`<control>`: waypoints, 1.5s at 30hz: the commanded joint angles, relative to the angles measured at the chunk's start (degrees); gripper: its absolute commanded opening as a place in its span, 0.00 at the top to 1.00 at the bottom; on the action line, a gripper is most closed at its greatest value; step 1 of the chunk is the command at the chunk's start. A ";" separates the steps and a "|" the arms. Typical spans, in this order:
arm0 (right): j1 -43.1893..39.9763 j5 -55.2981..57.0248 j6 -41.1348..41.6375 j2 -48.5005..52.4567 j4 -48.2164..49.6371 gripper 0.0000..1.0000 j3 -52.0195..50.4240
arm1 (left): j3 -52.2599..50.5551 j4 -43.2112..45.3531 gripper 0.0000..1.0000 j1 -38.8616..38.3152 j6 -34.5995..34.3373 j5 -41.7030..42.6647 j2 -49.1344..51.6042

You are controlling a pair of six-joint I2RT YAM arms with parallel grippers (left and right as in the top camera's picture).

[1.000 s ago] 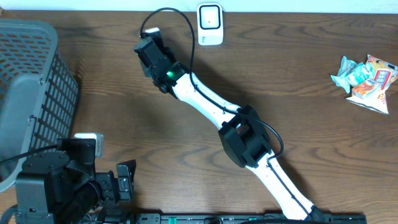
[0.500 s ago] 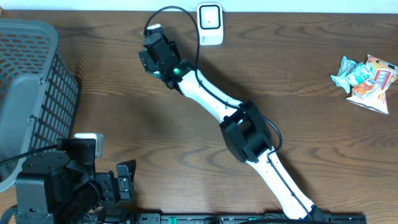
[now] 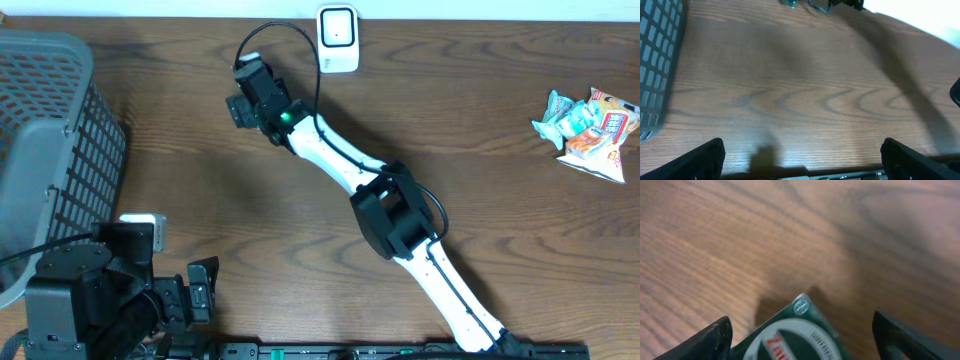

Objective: Scan the item barcode

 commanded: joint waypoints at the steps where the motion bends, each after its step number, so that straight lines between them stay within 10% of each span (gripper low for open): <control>1: 0.72 3.37 -0.57 1.14 -1.14 0.20 -0.04 | 0.15 -0.02 0.02 -0.02 -0.31 -0.57 0.11; 22: 1.33 7.06 -3.19 -6.01 -42.07 0.33 -0.02 | 0.15 -0.02 0.02 -0.02 -0.31 -0.57 0.11; 34: 2.60 10.82 -3.13 -16.85 -60.67 0.03 -0.02 | 0.15 -0.02 0.02 -0.02 -0.31 -0.57 0.11; 39: 4.13 1.40 -3.13 -20.24 -60.72 0.28 -0.02 | 0.15 0.00 0.02 -0.02 -0.31 -0.55 0.11; 45: 5.18 -9.25 -2.27 -18.80 -58.90 0.84 -0.98 | 0.15 -0.02 0.02 -0.02 -0.31 -0.55 0.11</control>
